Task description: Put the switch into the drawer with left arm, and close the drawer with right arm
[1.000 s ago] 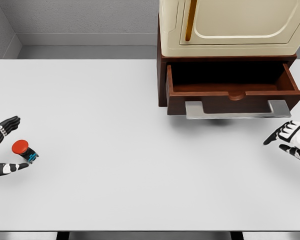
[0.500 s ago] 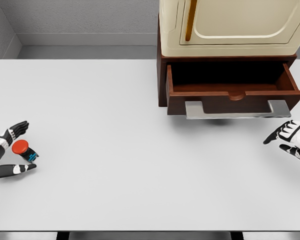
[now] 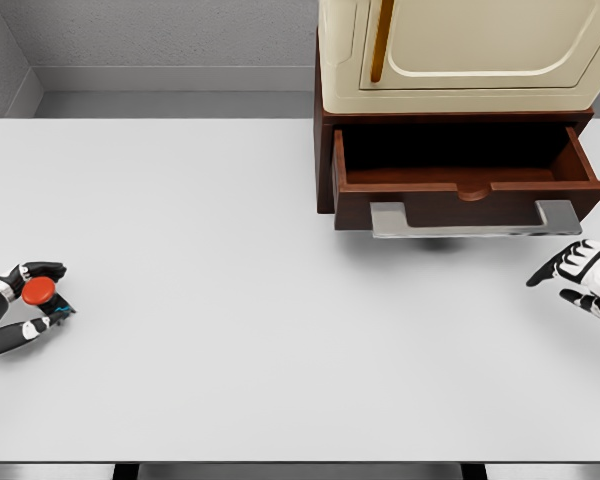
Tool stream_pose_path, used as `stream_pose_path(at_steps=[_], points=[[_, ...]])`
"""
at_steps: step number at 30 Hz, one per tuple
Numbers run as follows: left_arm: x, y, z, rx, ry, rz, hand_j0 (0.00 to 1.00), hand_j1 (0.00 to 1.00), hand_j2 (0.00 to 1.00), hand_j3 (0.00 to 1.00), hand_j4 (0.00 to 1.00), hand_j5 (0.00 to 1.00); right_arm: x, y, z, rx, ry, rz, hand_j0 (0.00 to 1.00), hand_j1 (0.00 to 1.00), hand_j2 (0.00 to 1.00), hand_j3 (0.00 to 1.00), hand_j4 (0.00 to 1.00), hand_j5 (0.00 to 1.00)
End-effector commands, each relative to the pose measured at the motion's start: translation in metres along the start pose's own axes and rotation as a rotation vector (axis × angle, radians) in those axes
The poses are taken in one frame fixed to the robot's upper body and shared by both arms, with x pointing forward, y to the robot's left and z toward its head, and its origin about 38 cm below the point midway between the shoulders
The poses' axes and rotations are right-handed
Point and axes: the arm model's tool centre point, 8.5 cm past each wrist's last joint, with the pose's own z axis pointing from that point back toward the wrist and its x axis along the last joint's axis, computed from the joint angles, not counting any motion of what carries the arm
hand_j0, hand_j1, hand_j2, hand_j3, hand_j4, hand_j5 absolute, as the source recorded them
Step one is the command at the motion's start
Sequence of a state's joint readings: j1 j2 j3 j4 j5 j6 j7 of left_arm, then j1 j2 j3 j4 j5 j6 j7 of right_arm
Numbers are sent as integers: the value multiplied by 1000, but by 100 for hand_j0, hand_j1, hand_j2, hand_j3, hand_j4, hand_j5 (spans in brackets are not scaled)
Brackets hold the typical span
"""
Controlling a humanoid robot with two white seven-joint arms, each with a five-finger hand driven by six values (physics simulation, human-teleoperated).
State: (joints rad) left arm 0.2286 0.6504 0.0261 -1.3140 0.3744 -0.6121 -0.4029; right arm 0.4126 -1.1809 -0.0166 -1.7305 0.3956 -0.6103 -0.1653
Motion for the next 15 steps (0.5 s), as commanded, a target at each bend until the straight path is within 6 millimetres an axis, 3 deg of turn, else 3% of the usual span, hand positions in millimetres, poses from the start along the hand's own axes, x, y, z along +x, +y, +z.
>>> stream_pose_path(at_steps=[1, 7, 12, 15], points=[[-1, 1, 1, 5, 3, 3, 70, 70, 70, 70, 70, 70, 0, -1, 0, -3, 0, -3, 61, 61, 61, 61, 61, 61], [-5, 3, 4, 12, 19, 4, 69, 69, 69, 69, 69, 69, -1, -2, 0, 0, -1, 0, 61, 61, 61, 61, 61, 61], [-8, 3, 7, 15, 29, 7, 50, 50, 50, 50, 50, 50, -2, -2, 1, -1, 2, 1, 62, 62, 62, 62, 62, 62], [-7, 3, 6, 13, 26, 6, 49, 49, 49, 49, 49, 49, -4, -1, 2, 2, 10, 0, 62, 62, 62, 62, 62, 62]])
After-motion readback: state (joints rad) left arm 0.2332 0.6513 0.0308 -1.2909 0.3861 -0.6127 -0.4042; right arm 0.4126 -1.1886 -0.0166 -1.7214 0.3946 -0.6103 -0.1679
